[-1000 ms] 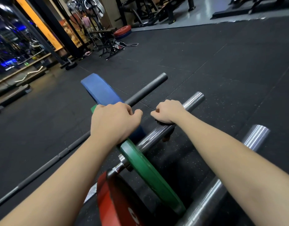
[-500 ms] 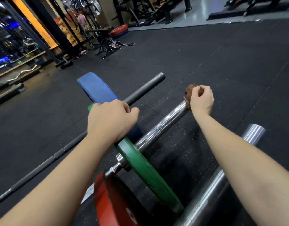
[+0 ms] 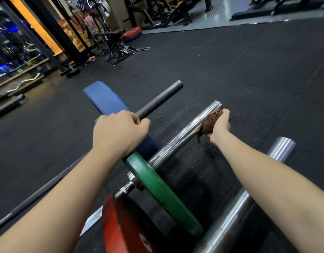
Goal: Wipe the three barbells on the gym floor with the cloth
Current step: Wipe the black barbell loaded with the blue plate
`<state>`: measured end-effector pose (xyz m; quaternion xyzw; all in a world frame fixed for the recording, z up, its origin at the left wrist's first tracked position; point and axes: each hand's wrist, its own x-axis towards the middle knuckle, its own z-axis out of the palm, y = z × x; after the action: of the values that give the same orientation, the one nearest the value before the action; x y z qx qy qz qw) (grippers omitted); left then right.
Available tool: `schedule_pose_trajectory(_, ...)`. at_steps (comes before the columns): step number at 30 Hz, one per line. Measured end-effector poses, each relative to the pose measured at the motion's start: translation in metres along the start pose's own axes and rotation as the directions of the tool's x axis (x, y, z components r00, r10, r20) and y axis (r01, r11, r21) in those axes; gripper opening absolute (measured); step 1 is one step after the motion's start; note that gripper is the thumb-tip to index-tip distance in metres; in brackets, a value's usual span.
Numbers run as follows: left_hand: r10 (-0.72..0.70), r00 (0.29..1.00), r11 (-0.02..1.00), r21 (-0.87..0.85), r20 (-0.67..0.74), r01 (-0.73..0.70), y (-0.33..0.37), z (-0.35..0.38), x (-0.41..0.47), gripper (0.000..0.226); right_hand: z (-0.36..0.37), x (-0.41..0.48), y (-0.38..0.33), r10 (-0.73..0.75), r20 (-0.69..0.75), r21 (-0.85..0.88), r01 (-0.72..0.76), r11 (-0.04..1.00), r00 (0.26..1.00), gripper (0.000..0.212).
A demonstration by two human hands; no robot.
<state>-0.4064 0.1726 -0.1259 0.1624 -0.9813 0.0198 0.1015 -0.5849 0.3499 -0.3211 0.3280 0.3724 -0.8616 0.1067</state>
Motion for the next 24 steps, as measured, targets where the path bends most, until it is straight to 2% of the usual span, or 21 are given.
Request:
schedule_pose_trajectory(4,-0.005,1.0,1.0,-0.006,0.012,0.005,0.0,0.0,-0.001,0.045,0.001,-0.013,0.01,0.014,-0.005,-0.003,-0.014,1.0,1.0,0.063)
schedule_pose_trajectory(8,0.005,1.0,1.0,0.001,-0.012,-0.005,0.001,0.0,-0.005,0.047,-0.002,-0.009,0.001,-0.022,-0.024,0.065,0.024,0.998,0.999,0.077)
schedule_pose_trajectory(11,0.024,0.999,1.0,0.003,-0.036,-0.024,0.004,0.002,-0.008,0.046,-0.003,-0.006,-0.012,-0.066,-0.024,0.133,0.068,0.989,0.998,0.054)
schedule_pose_trajectory(13,0.022,0.999,1.0,0.007,-0.036,-0.022,0.002,0.002,-0.007,0.046,-0.003,-0.007,-0.013,-0.078,-0.031,0.102,0.081,0.991,0.996,0.053)
schedule_pose_trajectory(17,0.013,1.0,1.0,0.003,-0.013,-0.013,-0.001,0.001,-0.002,0.045,0.0,-0.019,0.002,-0.082,-0.048,-0.048,0.08,0.996,0.995,0.067)
schedule_pose_trajectory(20,0.011,1.0,1.0,0.007,-0.004,-0.011,-0.002,0.001,0.002,0.043,0.001,-0.03,0.033,-0.061,-0.008,-0.155,0.059,0.986,0.998,0.095)
schedule_pose_trajectory(24,0.009,1.0,1.0,0.005,-0.001,-0.009,-0.005,0.002,0.005,0.042,0.0,-0.036,0.048,0.003,0.011,-0.203,0.0,0.979,1.0,0.116)
